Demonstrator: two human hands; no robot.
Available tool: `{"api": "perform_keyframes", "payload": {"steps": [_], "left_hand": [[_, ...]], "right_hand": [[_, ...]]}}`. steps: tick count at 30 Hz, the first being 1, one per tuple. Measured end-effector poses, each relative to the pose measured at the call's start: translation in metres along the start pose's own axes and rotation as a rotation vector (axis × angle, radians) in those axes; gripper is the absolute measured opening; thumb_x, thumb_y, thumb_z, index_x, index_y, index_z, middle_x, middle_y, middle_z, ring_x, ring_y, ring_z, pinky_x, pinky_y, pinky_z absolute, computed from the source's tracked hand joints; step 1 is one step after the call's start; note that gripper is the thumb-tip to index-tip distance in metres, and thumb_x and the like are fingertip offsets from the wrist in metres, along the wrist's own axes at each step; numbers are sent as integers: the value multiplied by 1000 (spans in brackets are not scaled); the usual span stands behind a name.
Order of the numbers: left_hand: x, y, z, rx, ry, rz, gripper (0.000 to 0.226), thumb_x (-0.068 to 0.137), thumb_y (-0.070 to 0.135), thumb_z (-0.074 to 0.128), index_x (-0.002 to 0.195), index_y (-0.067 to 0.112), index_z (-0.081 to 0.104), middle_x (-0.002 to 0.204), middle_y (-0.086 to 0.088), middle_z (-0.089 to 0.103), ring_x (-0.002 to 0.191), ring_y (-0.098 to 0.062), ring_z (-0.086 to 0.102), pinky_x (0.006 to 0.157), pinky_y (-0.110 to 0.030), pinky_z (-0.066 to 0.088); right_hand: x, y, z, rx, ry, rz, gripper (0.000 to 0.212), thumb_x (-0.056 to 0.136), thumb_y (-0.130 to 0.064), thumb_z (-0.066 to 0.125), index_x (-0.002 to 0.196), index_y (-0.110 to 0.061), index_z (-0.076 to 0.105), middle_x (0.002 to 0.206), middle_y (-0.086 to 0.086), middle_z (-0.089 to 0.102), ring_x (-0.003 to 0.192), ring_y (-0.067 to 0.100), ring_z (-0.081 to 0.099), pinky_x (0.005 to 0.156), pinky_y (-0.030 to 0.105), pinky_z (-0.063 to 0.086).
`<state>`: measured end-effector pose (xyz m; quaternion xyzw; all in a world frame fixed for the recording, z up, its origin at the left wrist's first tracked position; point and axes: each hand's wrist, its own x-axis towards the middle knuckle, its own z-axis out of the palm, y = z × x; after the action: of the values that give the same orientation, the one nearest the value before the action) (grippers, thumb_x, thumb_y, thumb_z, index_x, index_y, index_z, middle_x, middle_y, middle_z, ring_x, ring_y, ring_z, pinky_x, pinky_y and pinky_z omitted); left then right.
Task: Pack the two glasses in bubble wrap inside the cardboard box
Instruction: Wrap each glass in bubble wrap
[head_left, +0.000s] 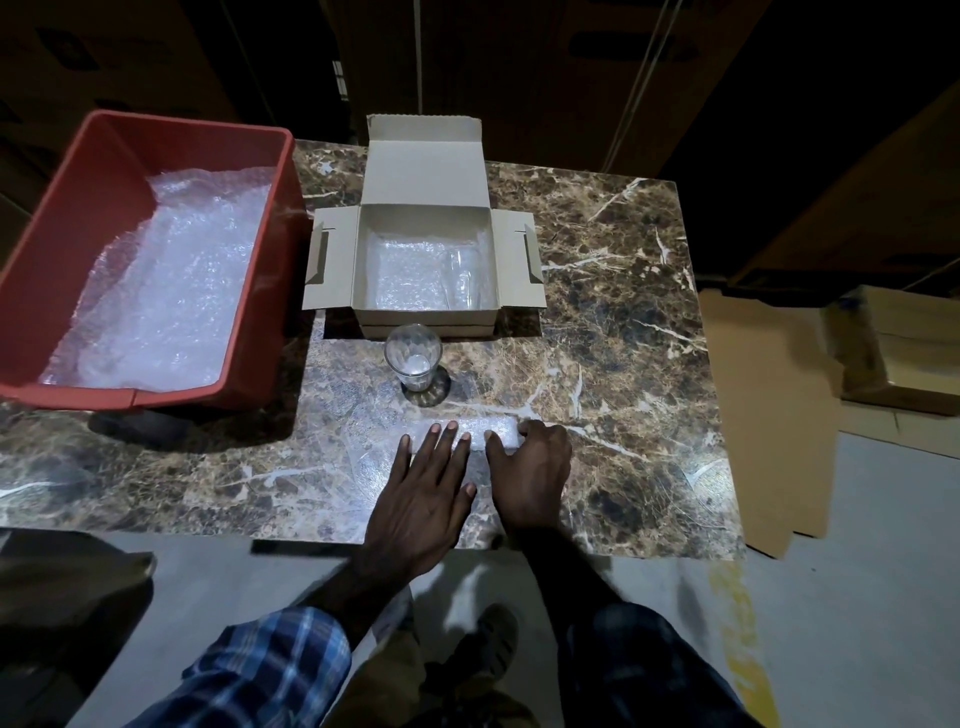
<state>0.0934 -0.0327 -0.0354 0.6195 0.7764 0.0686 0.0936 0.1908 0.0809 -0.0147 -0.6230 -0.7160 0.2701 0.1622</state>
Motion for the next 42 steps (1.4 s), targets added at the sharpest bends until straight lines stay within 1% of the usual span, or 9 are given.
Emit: {"api": "perform_keyframes", "payload": {"steps": [4, 8, 18, 24, 28, 31, 35, 39, 42], "left_hand": [[-1, -3, 2, 4, -37, -5, 61, 106, 48, 16, 160, 19, 19, 167, -8, 14, 155, -23, 3, 123, -51, 7], [-2, 0, 1, -1, -31, -21, 62, 105, 49, 23, 160, 20, 19, 166, -15, 13, 155, -30, 6, 123, -51, 8], [-8, 0, -1, -17, 0, -110, 63, 103, 50, 31, 156, 17, 31, 162, -17, 26, 151, -31, 22, 120, -57, 15], [-10, -1, -3, -40, -24, -100, 61, 101, 45, 30, 155, 17, 34, 162, -17, 27, 151, -32, 23, 117, -63, 15], [-9, -6, -4, -58, -23, -67, 61, 100, 43, 32, 156, 19, 32, 161, -18, 27, 150, -33, 26, 117, -62, 14], [-10, -9, -5, -84, -19, -63, 60, 101, 39, 30, 156, 17, 31, 163, -15, 25, 151, -30, 23, 119, -59, 12], [-11, -15, -9, -277, 22, -82, 61, 102, 31, 24, 156, 3, 22, 163, -12, 27, 153, -21, 18, 124, -47, 0], [-11, -20, -18, -490, 45, -122, 56, 104, 26, 24, 153, 1, 25, 155, -13, 40, 147, -21, 33, 125, -36, -6], [-6, -15, -33, -593, 99, -170, 41, 104, 21, 31, 138, 0, 39, 127, -13, 62, 120, -18, 52, 123, -45, 13]], "right_hand": [[7, -4, -1, 112, -60, 162, 30, 84, -37, 75, 87, -9, 65, 94, 13, 65, 94, 32, 61, 82, 36, 47], [7, -8, -10, 197, -80, 200, 20, 89, -29, 70, 82, -13, 60, 81, 6, 67, 78, 26, 61, 65, 28, 37], [-6, -20, -11, 348, -34, 160, 15, 85, -19, 72, 91, -19, 57, 75, -6, 62, 76, 23, 65, 75, 38, 54], [-29, -27, 4, 435, 20, -133, 24, 84, -36, 56, 103, -24, 64, 89, -9, 63, 83, 15, 63, 76, 39, 55], [-29, -25, 15, 418, 37, -128, 29, 80, -14, 71, 106, -21, 61, 98, -10, 53, 88, 20, 62, 78, 44, 55], [-24, -20, 21, 398, 9, -71, 28, 82, -13, 71, 99, -24, 53, 91, -4, 58, 79, 21, 63, 73, 48, 56], [-24, -14, 24, 302, 33, -257, 14, 88, -5, 66, 94, -13, 56, 86, 2, 60, 75, 22, 59, 68, 43, 53], [-25, -8, 23, 185, 50, -512, 10, 89, -1, 59, 98, -5, 60, 96, 8, 58, 86, 26, 52, 78, 37, 44], [-26, -5, 26, 127, 16, -582, 15, 93, -7, 56, 107, -6, 63, 104, 11, 57, 92, 28, 52, 83, 37, 43]]}}
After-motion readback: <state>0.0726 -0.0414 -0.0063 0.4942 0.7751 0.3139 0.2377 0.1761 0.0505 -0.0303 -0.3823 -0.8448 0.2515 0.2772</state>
